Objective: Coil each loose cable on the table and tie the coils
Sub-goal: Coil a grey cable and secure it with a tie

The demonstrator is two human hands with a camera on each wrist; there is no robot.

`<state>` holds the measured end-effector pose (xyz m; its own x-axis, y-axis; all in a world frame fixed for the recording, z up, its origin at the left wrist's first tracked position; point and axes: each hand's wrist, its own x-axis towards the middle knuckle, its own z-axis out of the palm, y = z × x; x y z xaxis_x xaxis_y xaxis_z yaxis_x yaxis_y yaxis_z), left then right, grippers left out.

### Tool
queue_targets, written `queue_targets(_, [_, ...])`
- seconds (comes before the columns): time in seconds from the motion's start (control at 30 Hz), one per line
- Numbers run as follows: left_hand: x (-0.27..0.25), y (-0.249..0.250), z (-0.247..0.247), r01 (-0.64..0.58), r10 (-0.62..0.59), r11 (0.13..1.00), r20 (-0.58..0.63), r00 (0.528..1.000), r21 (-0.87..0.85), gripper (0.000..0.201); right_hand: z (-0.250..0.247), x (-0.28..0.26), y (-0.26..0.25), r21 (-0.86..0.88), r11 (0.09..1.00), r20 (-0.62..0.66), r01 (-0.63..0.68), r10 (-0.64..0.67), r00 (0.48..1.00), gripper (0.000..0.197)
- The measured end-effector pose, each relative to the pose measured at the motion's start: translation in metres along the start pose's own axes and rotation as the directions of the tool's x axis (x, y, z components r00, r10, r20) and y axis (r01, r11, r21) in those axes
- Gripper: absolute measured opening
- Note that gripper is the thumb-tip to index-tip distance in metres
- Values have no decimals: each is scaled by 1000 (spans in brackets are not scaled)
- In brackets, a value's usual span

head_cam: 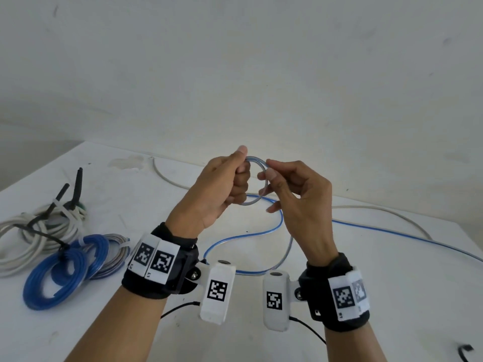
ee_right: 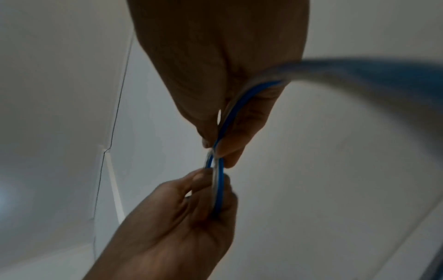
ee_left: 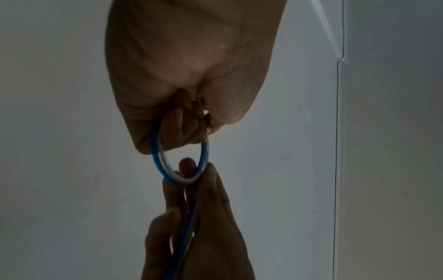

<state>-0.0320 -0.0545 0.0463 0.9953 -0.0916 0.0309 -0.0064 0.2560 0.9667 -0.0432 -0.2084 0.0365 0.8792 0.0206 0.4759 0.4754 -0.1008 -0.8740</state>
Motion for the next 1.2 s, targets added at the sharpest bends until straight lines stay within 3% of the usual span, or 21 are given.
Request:
queue_targets(0.2, [-2, -1, 12, -76, 71, 994, -70, 995, -80, 43, 15, -6, 1, 65, 998, -177, -5, 17, 984, 8])
queue_targets(0.3, [-2, 0, 15, -59, 49, 989, -76, 996, -132, 43, 13, -6, 2, 73, 997, -195, 23, -8, 981, 6])
queue_targets(0.37, [-1, 0, 15, -39, 33, 994, -62, 998, -102, 41, 8, -3, 2, 63, 997, -177, 39, -28, 984, 5])
queue_targets(0.43, [0, 1, 11, -37, 39, 998, -47, 998, 41, 37, -1, 0, 2, 24, 998, -137, 59, -55, 989, 8])
queue_targets(0.53, [0, 2, 5, 18, -24, 981, 25, 999, 193, 39, -14, 4, 1, -51, 997, -2, 61, -61, 998, 10])
queue_targets(0.67, [-1, -3, 7, 109, -128, 976, 91, 988, 188, 42, -19, 4, 1, -139, 988, 136, 65, -46, 990, 7])
queue_targets(0.83, [-2, -3, 7, 145, -169, 974, 133, 977, 173, 56, -18, 3, 2, -178, 976, 113, 125, -106, 988, 7])
queue_targets(1.0, [-3, -1, 6, 190, -183, 982, 201, 962, -15, 49, -13, 2, 5, -209, 970, 61, 124, -114, 992, 7])
queue_targets(1.2, [2, 3, 3, 166, -152, 963, 80, 985, -213, 47, -6, 1, 0, -49, 999, 8, 16, -16, 1000, 19])
